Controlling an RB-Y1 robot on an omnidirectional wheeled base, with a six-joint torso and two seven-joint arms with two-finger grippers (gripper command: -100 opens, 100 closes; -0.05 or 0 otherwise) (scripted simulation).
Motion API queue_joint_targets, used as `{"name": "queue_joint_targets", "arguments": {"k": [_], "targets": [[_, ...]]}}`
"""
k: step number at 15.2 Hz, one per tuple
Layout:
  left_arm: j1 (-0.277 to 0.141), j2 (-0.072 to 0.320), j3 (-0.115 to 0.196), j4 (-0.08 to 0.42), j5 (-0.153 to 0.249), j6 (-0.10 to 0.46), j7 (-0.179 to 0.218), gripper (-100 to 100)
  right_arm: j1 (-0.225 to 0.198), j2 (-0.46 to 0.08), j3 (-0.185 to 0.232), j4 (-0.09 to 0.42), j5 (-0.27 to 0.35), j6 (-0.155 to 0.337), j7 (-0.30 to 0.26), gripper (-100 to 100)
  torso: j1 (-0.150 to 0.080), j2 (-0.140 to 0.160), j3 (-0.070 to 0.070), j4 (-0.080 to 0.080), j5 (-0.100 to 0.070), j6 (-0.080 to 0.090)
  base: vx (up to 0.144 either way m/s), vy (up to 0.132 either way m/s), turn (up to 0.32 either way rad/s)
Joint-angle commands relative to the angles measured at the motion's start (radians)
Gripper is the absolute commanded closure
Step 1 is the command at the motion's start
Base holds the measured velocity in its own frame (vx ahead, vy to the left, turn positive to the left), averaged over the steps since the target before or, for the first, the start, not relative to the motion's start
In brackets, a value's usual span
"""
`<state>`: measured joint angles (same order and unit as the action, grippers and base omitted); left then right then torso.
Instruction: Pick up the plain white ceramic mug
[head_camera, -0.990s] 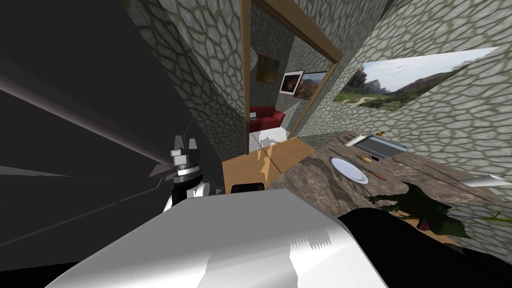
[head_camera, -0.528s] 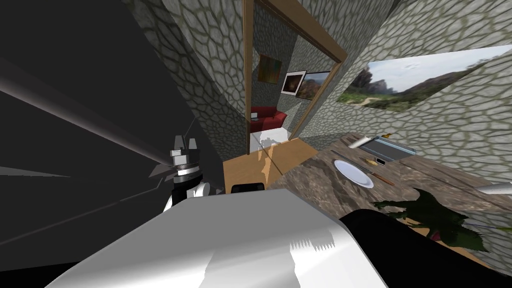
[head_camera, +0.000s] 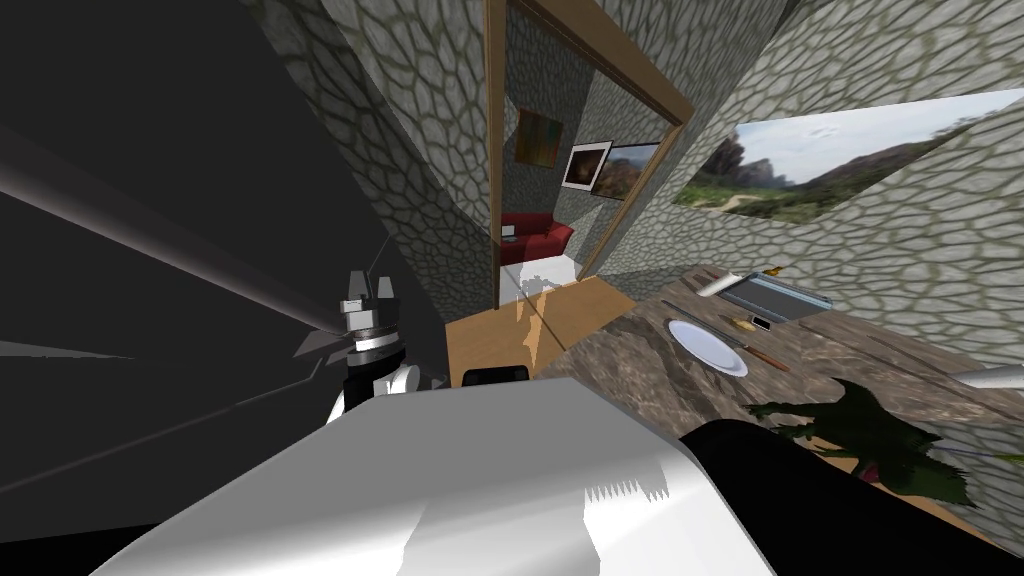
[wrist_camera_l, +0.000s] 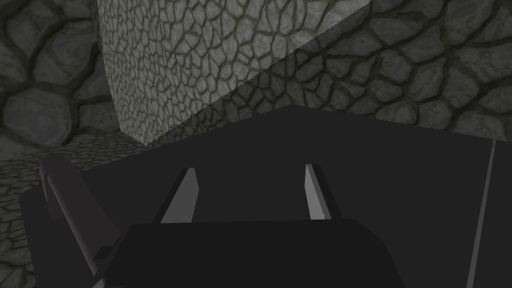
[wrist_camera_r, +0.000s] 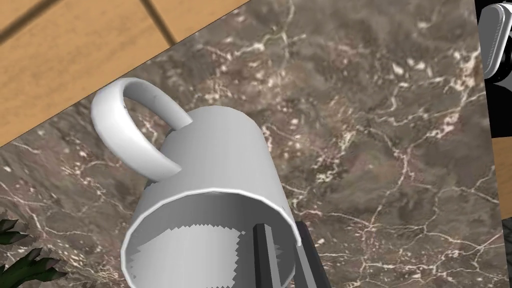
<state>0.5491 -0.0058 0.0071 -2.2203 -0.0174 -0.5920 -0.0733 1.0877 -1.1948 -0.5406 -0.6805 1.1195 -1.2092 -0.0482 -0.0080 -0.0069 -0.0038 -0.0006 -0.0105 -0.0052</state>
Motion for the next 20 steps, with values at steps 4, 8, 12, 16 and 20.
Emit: {"name": "queue_joint_targets", "arguments": {"k": [4,8,12,16,20], "targets": [[0.000,0.000,0.000,0.000,0.000,0.000,0.000,0,-0.062,-0.039,0.065,0.023,-0.061,0.000,0.000,100,-0.001,0.001,0.000,0.000,0.000,-0.001,-0.017,0.006,-0.046],[0.000,0.000,0.000,0.000,0.000,0.000,0.000,0,-0.137,-0.079,0.155,0.048,-0.109,0.002,-0.003,100,-0.001,0.002,0.001,0.000,-0.001,-0.001,-0.021,0.007,-0.024],[0.000,0.000,0.000,0.000,0.000,0.000,0.000,0,-0.170,-0.079,0.245,0.048,-0.121,0.002,-0.003,100,-0.001,0.001,0.001,0.001,-0.001,-0.002,-0.022,0.007,-0.024],[0.000,0.000,0.000,0.000,0.000,0.000,0.000,0,-0.256,-0.120,0.325,0.072,-0.182,0.003,-0.005,100,-0.002,0.002,0.001,0.001,-0.003,-0.001,-0.021,0.005,-0.064],[0.000,0.000,0.000,0.000,0.000,0.000,0.000,0,-0.307,-0.161,0.410,0.097,-0.231,0.004,-0.008,100,-0.003,0.003,0.002,0.001,-0.011,0.001,-0.014,-0.004,-0.016]]}}
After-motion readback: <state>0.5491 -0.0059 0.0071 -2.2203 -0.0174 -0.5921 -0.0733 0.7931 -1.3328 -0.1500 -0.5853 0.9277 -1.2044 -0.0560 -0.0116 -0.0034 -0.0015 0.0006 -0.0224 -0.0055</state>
